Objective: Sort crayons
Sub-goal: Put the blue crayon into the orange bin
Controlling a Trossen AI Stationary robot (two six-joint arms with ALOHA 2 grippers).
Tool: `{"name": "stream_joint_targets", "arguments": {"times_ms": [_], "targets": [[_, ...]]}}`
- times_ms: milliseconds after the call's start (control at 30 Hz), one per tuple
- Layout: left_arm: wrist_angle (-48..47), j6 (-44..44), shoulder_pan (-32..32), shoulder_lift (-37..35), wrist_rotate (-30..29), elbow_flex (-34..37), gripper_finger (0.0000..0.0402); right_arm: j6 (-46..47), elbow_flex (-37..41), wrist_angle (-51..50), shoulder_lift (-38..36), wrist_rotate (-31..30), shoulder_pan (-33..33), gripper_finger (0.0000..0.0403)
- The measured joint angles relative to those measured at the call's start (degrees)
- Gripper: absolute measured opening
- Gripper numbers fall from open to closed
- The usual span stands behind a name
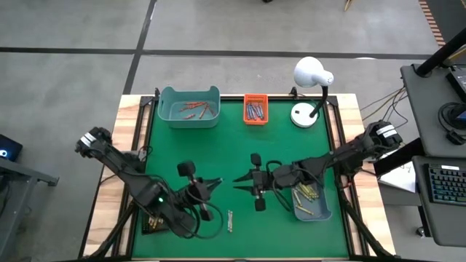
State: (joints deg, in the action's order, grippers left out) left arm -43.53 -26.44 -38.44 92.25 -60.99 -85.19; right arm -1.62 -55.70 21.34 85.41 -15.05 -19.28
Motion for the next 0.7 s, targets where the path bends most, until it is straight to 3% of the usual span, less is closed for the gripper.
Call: {"name": "stream_joint_targets", "arguments": {"times_ms": [167, 400, 567, 700], "targets": [[18.3, 10.0, 0.3, -8.5, 1.4, 12.9, 0.0000, 0.1, -1.8, 0.0, 0.0, 0.5, 2.1, 0.0082], [59.0, 29.9, 2.6, -17.8, 11.4, 32.2, 0.0000, 3.8, -3.3, 0.4, 0.0, 8.2, 5.6, 0.0106], [86.2, 36.4, 5.4, -18.7, 17.6, 43.1, 0.0000, 2.7, -3.9, 1.5, 0.0, 9.0, 6.3, 0.0136], [101.2, 40.0, 7.2, -16.4, 18.5, 48.2, 0.0000, 0.9, -4.0, 4.5, 0.0, 9.3, 6.3, 0.0157]]}}
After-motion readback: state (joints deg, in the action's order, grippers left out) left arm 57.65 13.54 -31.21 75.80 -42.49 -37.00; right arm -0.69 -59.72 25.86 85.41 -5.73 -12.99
